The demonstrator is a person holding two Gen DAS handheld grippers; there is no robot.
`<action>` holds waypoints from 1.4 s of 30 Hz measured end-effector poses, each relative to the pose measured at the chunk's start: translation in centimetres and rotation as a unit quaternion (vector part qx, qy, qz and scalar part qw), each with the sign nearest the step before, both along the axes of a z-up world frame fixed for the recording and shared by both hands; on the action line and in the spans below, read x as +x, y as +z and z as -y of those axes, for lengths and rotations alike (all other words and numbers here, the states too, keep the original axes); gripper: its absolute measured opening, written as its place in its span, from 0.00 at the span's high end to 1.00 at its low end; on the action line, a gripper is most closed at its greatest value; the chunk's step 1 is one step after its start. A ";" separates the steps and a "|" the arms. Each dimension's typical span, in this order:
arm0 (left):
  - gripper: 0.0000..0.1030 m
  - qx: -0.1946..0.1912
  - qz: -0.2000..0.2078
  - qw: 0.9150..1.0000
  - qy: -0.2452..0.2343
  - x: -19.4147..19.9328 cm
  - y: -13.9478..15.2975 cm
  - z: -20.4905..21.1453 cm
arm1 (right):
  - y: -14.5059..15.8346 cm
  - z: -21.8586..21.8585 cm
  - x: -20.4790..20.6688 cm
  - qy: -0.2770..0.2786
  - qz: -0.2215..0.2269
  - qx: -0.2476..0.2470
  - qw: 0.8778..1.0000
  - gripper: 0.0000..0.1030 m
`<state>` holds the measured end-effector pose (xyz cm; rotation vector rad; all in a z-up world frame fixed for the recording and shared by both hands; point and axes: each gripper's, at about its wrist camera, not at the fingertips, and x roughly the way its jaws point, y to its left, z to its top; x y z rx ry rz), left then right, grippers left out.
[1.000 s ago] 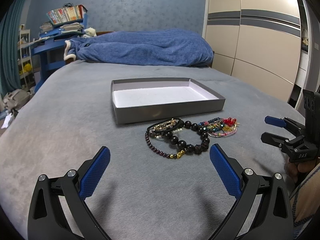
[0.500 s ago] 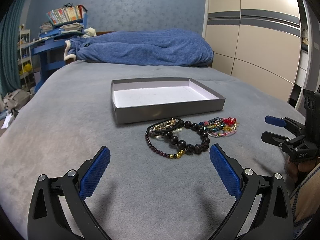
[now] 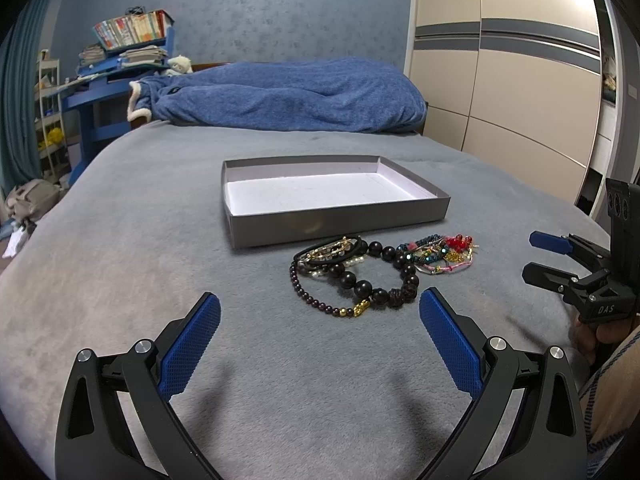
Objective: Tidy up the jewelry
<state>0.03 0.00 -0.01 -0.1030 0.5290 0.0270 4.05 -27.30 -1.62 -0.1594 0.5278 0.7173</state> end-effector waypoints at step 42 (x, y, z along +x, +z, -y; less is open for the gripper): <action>0.04 0.002 -0.005 1.000 -0.008 0.5 -0.2 0.6 | -0.9 -0.8 2.1 -0.011 -0.055 -0.016 0.998 0.05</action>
